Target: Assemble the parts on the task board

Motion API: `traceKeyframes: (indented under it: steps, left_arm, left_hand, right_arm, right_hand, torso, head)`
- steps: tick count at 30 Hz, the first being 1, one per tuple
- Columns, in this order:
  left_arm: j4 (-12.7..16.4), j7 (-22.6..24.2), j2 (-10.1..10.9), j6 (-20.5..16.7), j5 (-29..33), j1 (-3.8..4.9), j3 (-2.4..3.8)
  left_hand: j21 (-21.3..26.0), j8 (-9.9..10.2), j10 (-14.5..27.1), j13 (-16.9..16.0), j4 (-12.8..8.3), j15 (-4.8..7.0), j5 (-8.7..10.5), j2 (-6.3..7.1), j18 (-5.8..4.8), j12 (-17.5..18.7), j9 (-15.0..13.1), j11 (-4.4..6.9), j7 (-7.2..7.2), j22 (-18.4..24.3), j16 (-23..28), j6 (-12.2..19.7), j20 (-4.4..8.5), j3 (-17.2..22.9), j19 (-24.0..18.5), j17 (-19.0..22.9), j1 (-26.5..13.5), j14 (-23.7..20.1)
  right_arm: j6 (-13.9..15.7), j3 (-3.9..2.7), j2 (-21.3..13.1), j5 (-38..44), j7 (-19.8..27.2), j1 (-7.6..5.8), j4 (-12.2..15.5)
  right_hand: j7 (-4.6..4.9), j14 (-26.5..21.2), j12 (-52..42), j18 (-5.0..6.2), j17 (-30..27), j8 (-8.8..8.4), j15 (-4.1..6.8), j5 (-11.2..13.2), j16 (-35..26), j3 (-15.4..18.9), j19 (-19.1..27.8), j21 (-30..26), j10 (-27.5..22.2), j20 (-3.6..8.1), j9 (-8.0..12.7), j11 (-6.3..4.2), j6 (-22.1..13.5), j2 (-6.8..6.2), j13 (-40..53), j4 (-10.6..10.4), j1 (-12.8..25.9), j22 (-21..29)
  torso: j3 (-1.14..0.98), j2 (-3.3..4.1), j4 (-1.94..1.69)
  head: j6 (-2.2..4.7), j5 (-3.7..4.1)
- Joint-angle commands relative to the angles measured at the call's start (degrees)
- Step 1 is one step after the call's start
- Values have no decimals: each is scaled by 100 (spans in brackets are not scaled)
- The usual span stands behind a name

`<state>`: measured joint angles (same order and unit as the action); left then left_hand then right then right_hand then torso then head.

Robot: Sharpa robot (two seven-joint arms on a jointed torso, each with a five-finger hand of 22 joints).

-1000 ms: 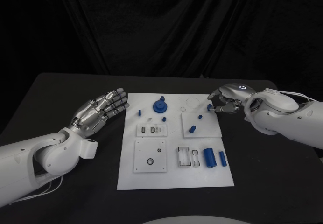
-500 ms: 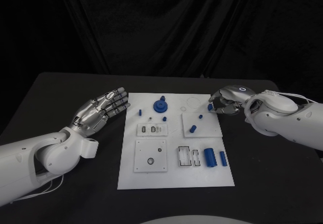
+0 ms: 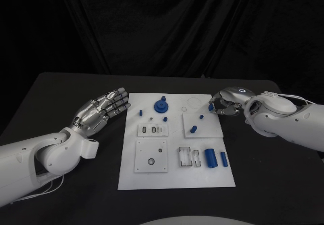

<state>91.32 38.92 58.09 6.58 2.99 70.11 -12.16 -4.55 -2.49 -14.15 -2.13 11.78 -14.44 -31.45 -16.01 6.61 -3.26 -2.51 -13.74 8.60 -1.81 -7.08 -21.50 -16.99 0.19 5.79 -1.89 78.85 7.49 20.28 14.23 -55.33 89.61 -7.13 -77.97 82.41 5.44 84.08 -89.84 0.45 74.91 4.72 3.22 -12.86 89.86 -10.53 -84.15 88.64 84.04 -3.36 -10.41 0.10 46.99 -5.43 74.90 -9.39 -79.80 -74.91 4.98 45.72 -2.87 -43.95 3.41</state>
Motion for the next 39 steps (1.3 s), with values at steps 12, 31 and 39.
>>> traceKeyframes:
  steps: [12, 31, 39]
  left_arm:
    - [-9, 638, -15, 109, -6, -13, 4]
    - [-35, 584, -30, 137, -6, -24, 4]
    - [-50, 552, -35, 158, -6, -31, 4]
  left_hand:
    - [-32, -18, -17, -7, -3, -13, -40, 39, -58, -27, -3, -24, 152, -10, -25, 6, 8, 55, 44, -7, -33, 44]
    - [-29, -17, -15, -6, -3, -17, -41, 38, -62, -26, -2, -29, 161, -9, -28, 8, 7, 66, 42, -7, -37, 43]
    - [-27, -16, -16, -6, -3, -18, -41, 37, -64, -26, -2, -31, 163, -8, -31, 12, 7, 70, 39, -8, -39, 45]
  right_arm:
    - [71, -4, 67, 13, -93, 40, -110]
    - [127, -5, 144, 13, -65, 44, -184]
    - [152, -5, 169, 13, -52, 47, -204]
  right_hand:
    - [-1, 592, -16, 14, 1509, 20, 10, -4, 14, 3, -453, -39, 596, 26, 9, 5, 26, -5, 1510, 37, -64, -1404]
    - [6, 592, -16, 30, 1509, 316, 5, 81, 14, 57, -418, -94, 596, 20, -104, 11, 485, 90, 1510, -71, -103, -1379]
    - [7, 592, -16, 32, 1509, 372, 5, 85, 14, 67, -414, -101, 596, 20, -132, 11, 551, 103, 1510, -79, -109, -1376]
  torso:
    - [-2, 1, 2]
    - [1, -1, 3]
    - [0, -2, 3]
  head:
    - [-24, -6]
    - [-44, -6]
    - [-48, -9]
